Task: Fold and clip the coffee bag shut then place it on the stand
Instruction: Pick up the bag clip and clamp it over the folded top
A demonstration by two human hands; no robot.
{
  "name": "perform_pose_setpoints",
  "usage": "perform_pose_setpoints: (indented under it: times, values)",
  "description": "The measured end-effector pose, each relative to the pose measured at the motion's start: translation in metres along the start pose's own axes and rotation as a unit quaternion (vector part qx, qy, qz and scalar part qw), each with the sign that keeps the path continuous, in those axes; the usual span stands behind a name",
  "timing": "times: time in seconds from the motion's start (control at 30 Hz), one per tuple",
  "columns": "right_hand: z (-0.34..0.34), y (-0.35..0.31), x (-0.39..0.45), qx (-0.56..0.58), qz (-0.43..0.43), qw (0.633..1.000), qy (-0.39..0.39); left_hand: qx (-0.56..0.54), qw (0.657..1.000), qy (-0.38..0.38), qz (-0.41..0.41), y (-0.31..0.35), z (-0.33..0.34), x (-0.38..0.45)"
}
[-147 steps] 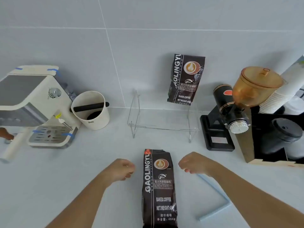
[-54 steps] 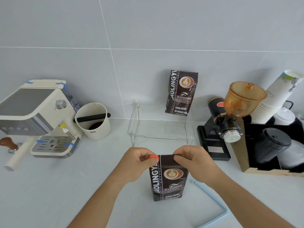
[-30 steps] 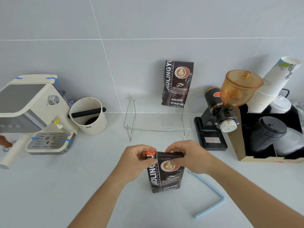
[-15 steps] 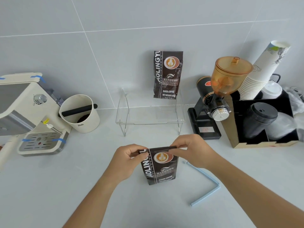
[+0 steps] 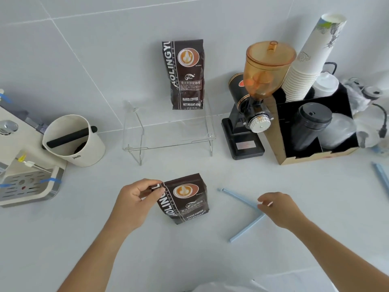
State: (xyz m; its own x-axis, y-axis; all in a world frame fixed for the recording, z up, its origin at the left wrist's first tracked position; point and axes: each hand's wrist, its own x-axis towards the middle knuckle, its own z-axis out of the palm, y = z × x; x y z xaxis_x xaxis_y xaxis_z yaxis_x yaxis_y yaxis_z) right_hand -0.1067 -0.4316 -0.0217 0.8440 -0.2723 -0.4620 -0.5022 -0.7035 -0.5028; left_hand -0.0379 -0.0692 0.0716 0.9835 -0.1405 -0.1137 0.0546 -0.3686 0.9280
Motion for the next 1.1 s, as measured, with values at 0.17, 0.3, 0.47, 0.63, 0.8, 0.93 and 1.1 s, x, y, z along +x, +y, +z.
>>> perform_pose_setpoints:
  times: [0.17,0.3,0.47,0.63,0.8,0.93,1.1]
  values:
    - [0.017,0.01,0.004,-0.028,0.02,0.999,-0.016,-0.005,1.0,0.016,-0.017,-0.003,0.001,0.001]
    - [0.023,0.009,0.006,-0.061,0.023,0.998,-0.018,-0.005,1.0,0.021,-0.022,-0.003,0.003,0.002]
    - [0.022,0.012,0.003,-0.057,0.016,0.998,-0.023,0.001,1.0,0.021,-0.013,-0.002,0.005,0.003]
    - [0.005,0.005,-0.005,-0.028,0.007,1.0,-0.009,0.002,1.0,0.022,-0.006,0.001,0.006,0.003]
    - [-0.026,-0.012,-0.02,0.035,-0.008,0.999,0.032,-0.002,1.0,0.013,0.0,0.002,0.006,0.003]
    - [-0.058,-0.038,-0.037,0.127,-0.018,0.99,0.062,0.0,1.0,0.005,0.006,0.004,0.005,0.004]
    - [-0.08,-0.083,-0.051,0.201,-0.047,0.976,0.065,-0.014,1.0,-0.011,0.009,0.002,0.003,0.003]
